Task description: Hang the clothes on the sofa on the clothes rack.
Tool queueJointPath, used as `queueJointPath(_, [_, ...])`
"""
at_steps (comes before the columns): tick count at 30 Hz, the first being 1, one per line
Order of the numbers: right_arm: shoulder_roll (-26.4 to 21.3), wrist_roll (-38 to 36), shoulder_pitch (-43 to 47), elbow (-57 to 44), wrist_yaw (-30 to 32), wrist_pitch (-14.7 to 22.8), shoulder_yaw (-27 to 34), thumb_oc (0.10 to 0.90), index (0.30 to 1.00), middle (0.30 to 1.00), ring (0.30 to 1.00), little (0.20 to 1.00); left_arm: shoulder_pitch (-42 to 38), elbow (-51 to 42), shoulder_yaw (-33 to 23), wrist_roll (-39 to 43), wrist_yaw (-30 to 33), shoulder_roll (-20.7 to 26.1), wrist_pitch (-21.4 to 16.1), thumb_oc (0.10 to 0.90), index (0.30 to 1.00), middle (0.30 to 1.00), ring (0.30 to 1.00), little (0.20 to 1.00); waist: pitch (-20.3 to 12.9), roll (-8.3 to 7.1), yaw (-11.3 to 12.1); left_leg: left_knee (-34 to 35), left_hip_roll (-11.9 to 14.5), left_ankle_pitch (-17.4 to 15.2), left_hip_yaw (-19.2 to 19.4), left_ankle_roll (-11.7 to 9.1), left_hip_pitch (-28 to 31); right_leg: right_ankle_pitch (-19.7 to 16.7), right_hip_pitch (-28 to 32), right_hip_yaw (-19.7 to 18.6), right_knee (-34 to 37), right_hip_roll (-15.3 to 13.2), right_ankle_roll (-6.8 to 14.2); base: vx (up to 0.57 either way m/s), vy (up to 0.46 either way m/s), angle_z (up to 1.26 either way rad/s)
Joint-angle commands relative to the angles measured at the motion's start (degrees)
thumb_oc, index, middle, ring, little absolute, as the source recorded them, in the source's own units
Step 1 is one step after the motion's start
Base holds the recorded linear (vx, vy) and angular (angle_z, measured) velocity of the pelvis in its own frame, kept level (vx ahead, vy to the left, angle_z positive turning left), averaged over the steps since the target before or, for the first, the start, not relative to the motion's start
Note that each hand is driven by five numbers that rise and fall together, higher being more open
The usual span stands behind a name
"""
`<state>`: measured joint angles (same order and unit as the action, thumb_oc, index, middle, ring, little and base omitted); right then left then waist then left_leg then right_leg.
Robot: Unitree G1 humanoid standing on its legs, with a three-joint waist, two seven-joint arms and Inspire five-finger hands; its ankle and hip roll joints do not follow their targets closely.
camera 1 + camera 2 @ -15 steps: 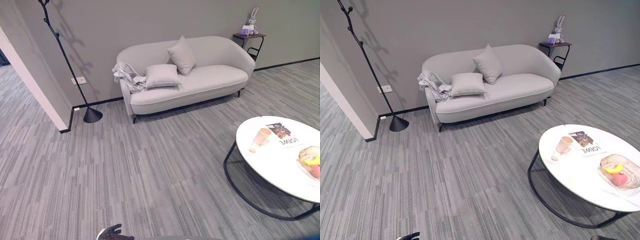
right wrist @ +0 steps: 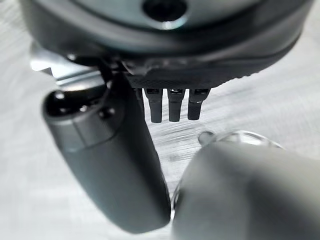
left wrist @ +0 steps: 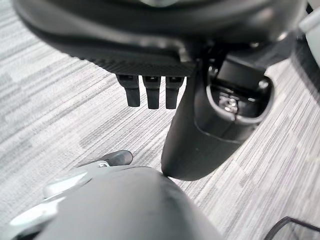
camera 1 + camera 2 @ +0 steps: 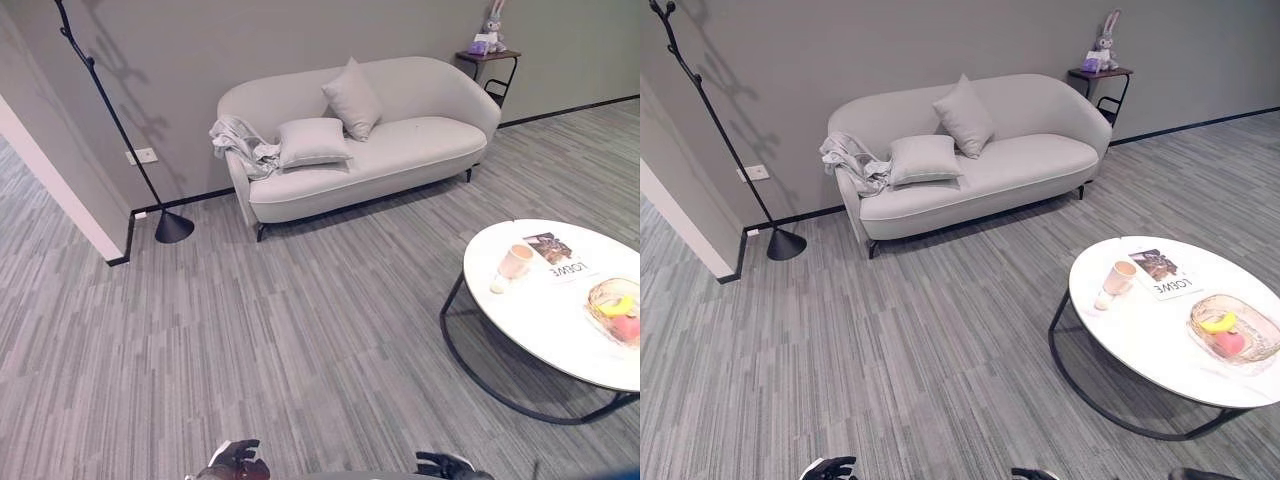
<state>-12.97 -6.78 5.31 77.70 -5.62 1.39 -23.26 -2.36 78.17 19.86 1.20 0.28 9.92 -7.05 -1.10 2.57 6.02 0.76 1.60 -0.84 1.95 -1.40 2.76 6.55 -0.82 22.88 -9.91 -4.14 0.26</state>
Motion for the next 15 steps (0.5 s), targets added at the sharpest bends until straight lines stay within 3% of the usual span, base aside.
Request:
queueJointPath(1, [4.3,6.2,0.4,2.5,-0.4,-1.4,-3.1,0.8,0.9,0.9,0.9,0.9,-0.1,4.9,1.0,-4.3,-1.4,-3.2,1.5,0.8,0.9,0.9,0.9,0.9,0.7,-2.19,0.6,3.9,1.0,2.6,2.5,-1.4,0.0,-5.6,7.3,-2.1,14.3,-3.4,4.9,0.02,-0.016,-0.03])
queueJointPath(15, [4.5,7.5,0.1,0.5,0.0,-1.1,-4.3,0.8,0.9,0.9,0.9,0.9,0.4,4.1,2.5,-8.0,-0.2,-2.4,1.4,0.8,0.9,0.9,0.9,0.9,0.7,-2.45,0.1,4.1,0.7,2.0,2.5,-1.0,0.5,-5.4,7.4,-2.6,14.2,-3.4,4.9,0.0,-0.004,-0.03])
